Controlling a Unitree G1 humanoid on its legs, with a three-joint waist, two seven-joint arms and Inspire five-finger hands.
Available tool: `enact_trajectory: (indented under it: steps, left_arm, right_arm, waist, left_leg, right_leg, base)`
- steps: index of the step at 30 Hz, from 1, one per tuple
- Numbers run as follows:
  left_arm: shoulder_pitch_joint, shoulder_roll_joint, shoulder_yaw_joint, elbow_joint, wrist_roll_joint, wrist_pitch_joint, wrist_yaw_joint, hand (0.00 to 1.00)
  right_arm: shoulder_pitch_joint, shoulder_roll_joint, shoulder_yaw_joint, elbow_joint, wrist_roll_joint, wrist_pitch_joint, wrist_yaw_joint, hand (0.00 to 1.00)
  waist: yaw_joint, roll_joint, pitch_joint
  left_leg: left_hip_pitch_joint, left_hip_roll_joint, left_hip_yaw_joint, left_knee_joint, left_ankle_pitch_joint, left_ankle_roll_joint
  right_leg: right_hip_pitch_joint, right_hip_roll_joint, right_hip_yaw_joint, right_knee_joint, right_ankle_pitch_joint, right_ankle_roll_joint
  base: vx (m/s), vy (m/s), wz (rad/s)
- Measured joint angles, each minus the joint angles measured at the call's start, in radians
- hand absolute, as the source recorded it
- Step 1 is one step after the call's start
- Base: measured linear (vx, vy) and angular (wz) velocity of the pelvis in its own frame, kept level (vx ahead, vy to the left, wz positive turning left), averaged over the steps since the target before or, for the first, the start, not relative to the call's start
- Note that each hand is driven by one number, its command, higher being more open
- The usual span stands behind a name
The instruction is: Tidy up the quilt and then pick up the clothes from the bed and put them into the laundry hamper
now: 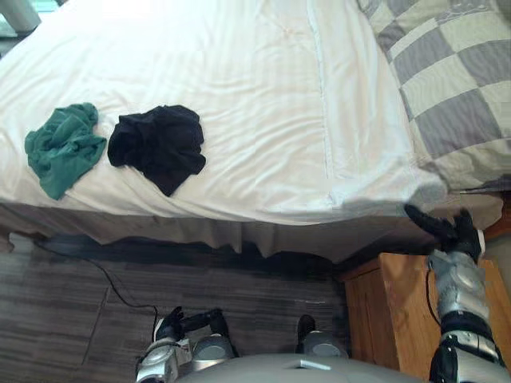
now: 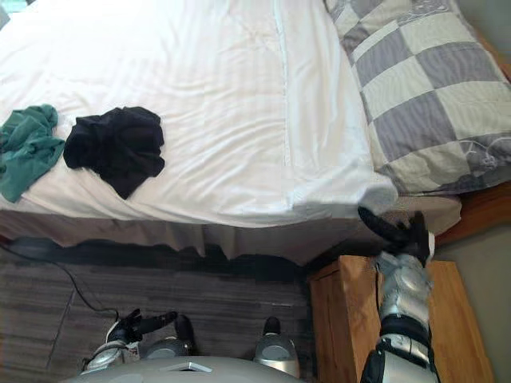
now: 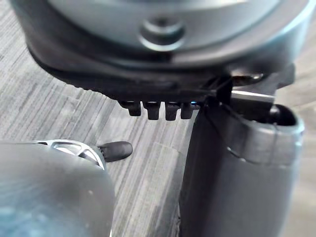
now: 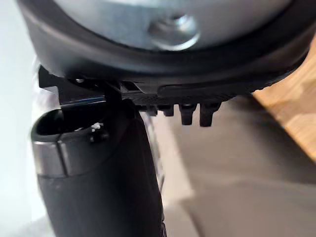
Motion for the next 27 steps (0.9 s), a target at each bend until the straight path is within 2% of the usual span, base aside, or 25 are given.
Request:
enact_trajectory:
  steps: [3, 4, 5, 8, 13, 18, 22, 27]
  left_arm:
    - [0.018, -0.018, 0.014, -0.004, 0.0, 0.002, 0.002, 1.0]
    - [0.029, -0.026, 0.02, -0.01, 0.0, 0.002, 0.002, 1.0]
    - [0.035, -0.034, 0.025, -0.012, 0.0, 0.002, 0.002, 1.0]
    - [0.039, -0.053, 0.052, -0.016, -0.001, 0.002, 0.006, 1.0]
    - [0.039, -0.056, 0.065, -0.027, -0.002, 0.001, 0.005, 1.0]
    - [0.039, -0.045, 0.068, -0.015, -0.001, 0.0, 0.006, 1.0]
    - [0.039, -0.011, 0.022, -0.012, 0.001, 0.0, 0.005, 1.0]
    - [0.04, 0.012, -0.029, -0.002, 0.002, 0.001, 0.02, 1.0]
  right_arm:
    - [0.076, 0.012, -0.087, -0.028, 0.031, 0.001, -0.036, 1.0]
    - [0.101, 0.019, -0.117, -0.06, 0.036, 0.003, -0.042, 1.0]
    - [0.11, 0.028, -0.127, -0.083, 0.039, 0.003, -0.045, 0.0]
    - [0.132, 0.073, -0.16, -0.199, 0.083, 0.002, -0.065, 0.0]
    - [0.116, 0.139, -0.16, -0.364, 0.189, -0.009, -0.093, 0.0]
    - [0.046, 0.169, 0.001, -0.524, 0.27, -0.085, -0.107, 0.0]
    - [-0.037, 0.155, 0.093, -0.528, 0.274, -0.119, -0.107, 0.0]
    - [-0.128, 0.14, 0.144, -0.524, 0.246, -0.123, -0.117, 0.0]
  waist:
    - [-0.008, 0.012, -0.02]
    - [-0.018, 0.025, -0.029]
    - [-0.024, 0.024, -0.031]
    - [-0.023, 0.033, -0.04]
    - [-0.011, 0.023, -0.044]
    - [-0.011, 0.004, -0.051]
    - [-0.011, -0.008, -0.056]
    - [-0.009, -0.004, -0.055]
  left_leg:
    - [-0.001, 0.004, 0.02, 0.0, -0.014, -0.008]
    - [0.0, 0.006, 0.028, 0.0, -0.017, -0.007]
    - [0.0, 0.006, 0.031, 0.0, -0.018, -0.007]
    - [0.017, 0.01, 0.048, -0.001, -0.022, -0.005]
    - [0.018, 0.012, 0.047, -0.001, -0.022, -0.004]
    - [0.016, 0.011, 0.037, 0.0, -0.02, -0.001]
    - [0.01, 0.006, 0.013, 0.0, -0.017, 0.0]
    - [-0.006, -0.019, -0.03, 0.001, -0.013, 0.006]
  right_leg:
    - [-0.013, -0.001, 0.013, -0.001, -0.002, -0.001]
    - [-0.016, -0.001, 0.018, -0.001, -0.001, 0.0]
    - [-0.017, -0.002, 0.019, -0.001, -0.001, 0.0]
    - [-0.004, -0.004, 0.029, -0.004, 0.004, 0.009]
    - [0.0, -0.004, 0.026, -0.006, 0.006, 0.009]
    - [0.0, -0.003, 0.026, -0.007, 0.009, 0.007]
    - [0.008, -0.003, 0.007, -0.017, 0.01, 0.007]
    - [0.021, -0.015, -0.03, -0.035, 0.012, 0.011]
  base:
    - [0.0, 0.008, -0.23]
    - [0.01, 0.002, -0.13]
    - [0.01, 0.003, -0.12]
    - [0.02, 0.007, -0.09]
    - [0.02, 0.001, 0.03]
    - [0.04, -0.002, 0.01]
    - [0.03, -0.009, 0.11]
    - [0.02, 0.019, 0.22]
